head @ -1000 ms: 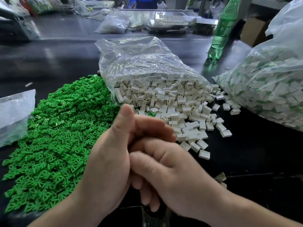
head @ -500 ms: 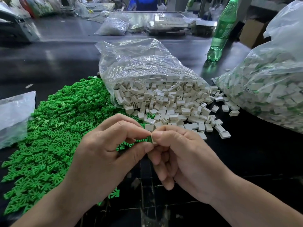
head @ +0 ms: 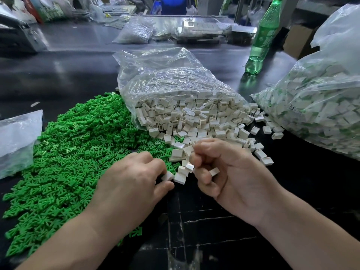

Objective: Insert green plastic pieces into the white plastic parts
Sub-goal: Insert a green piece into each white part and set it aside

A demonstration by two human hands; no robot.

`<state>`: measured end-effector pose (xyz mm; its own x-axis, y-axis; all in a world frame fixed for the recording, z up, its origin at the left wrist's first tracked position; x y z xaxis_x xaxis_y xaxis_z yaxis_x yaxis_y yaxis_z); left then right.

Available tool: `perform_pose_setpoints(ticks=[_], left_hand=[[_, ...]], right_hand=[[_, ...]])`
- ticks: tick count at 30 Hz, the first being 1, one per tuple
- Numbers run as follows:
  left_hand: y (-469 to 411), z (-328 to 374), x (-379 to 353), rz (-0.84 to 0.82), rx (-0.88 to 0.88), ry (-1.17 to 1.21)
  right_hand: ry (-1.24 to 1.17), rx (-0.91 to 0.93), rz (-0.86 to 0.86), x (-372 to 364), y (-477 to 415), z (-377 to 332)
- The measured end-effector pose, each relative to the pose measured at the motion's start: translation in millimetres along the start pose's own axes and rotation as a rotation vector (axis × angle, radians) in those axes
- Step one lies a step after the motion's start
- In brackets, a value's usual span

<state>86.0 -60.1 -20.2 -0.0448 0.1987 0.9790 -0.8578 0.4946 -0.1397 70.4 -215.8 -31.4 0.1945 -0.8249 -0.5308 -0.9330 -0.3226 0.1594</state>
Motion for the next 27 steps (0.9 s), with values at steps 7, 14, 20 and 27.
perform_pose_setpoints(ticks=[7,14,20,27], left_hand=[[-1,7,-2,-0.027,-0.116,0.025],[1,-2,10,0.035,-0.048,0.257],[10,4,28,0.194,-0.043,0.653],[11,9,33,0.204,-0.148,0.530]], right_hand=[[0.164,-0.013,-0.042,-5,0,5],[0.395,0.016,0.011,-3,0,8],[0.570,0.028,-0.061,-10,2,13],[0.207,-0.068,-0.222,-22,5,16]])
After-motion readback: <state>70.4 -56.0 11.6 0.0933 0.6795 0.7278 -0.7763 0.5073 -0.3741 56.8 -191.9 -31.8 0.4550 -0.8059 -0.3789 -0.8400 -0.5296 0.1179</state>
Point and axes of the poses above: each hand's wrist, its own y-axis away from the middle knuckle, its own x-axis out of the back of the hand, z = x × y, the point moved 6 cm from there along -y, towards the middle knuckle, and after that the axes turned 7 degrees about -z, right-handed, at the moved point
